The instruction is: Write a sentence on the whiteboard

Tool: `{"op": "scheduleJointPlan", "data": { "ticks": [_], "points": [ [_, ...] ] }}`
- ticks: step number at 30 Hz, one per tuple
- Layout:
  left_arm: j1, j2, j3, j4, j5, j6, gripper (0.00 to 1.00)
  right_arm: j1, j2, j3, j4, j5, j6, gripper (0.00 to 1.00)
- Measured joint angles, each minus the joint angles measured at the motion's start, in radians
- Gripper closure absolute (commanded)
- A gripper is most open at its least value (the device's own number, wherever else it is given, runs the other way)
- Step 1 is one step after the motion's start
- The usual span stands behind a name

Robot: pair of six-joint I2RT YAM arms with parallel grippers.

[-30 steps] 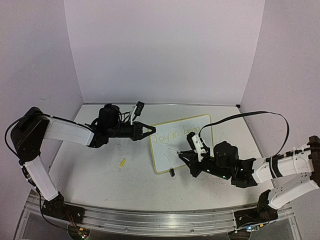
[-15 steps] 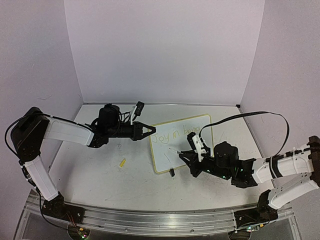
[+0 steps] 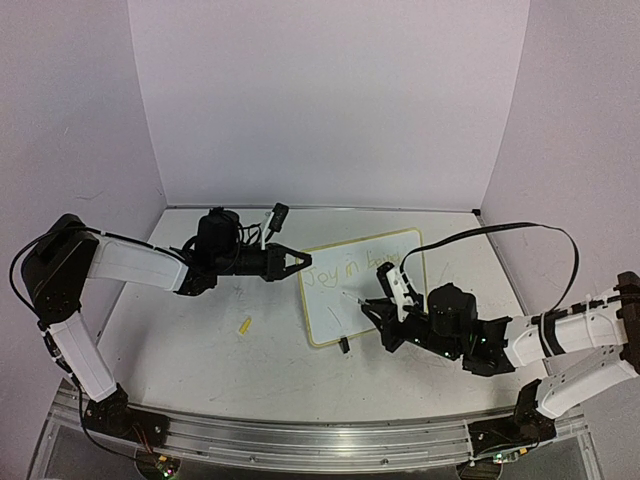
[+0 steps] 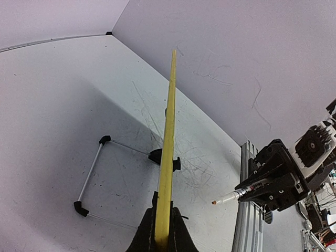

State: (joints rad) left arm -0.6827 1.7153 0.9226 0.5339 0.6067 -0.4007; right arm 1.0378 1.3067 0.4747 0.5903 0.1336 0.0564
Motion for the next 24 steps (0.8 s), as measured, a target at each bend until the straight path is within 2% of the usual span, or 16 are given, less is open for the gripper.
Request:
{"op": "scheduleJointPlan", "data": {
  "ticks": [5, 18, 24],
  "points": [
    [0.000, 0.000, 0.000, -0.001, 0.000, 0.000, 1.00, 0.000, -0.006, 0.000, -0.001, 0.033, 0.013, 1.00],
    [0.000, 0.001, 0.006, -0.009, 0.000, 0.000, 1.00, 0.030, 0.031, 0.002, -0.001, -0.029, 0.016, 1.00],
    [0.000, 0.002, 0.007, -0.010, 0.000, 0.000, 1.00, 0.039, 0.036, 0.002, -0.010, 0.016, 0.019, 1.00]
  ]
}}
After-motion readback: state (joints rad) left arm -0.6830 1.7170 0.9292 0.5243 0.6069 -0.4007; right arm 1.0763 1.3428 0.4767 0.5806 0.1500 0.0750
